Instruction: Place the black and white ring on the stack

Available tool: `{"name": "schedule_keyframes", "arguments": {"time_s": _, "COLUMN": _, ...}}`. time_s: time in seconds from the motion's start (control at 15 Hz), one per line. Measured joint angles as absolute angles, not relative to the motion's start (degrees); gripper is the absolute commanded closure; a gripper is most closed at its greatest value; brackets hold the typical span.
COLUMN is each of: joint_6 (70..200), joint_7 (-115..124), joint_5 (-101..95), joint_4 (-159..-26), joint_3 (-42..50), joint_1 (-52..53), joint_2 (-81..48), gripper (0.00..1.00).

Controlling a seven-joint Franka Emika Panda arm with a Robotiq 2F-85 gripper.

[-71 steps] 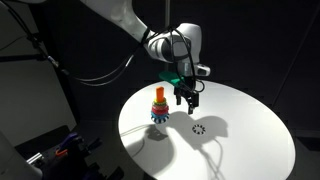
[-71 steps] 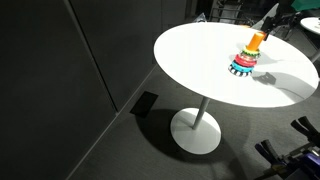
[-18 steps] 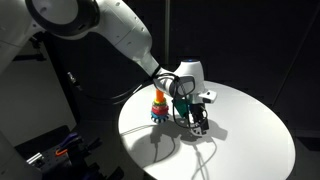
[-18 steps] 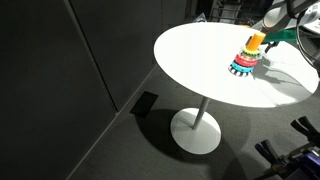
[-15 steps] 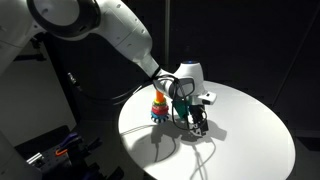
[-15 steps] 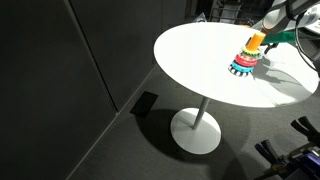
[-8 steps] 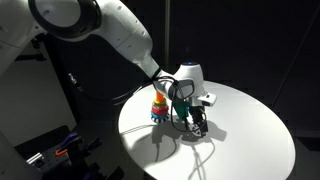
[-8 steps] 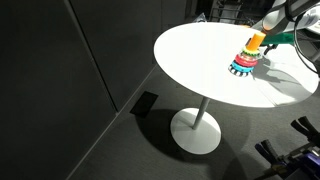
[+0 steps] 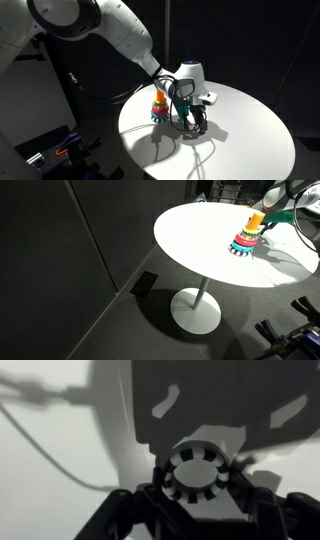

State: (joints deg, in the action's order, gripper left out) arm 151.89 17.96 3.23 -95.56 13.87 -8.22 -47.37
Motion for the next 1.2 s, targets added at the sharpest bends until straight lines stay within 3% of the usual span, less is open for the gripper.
{"name": "schedule_keyframes", "arguments": {"time_s": 1.2, "joint_6": 147.9, "joint_7": 17.9, "joint_5": 2.6, "joint_4": -96.5, "joint_3": 14.8, "joint_1": -6.4, "joint_2": -38.0, "gripper": 0.59}}
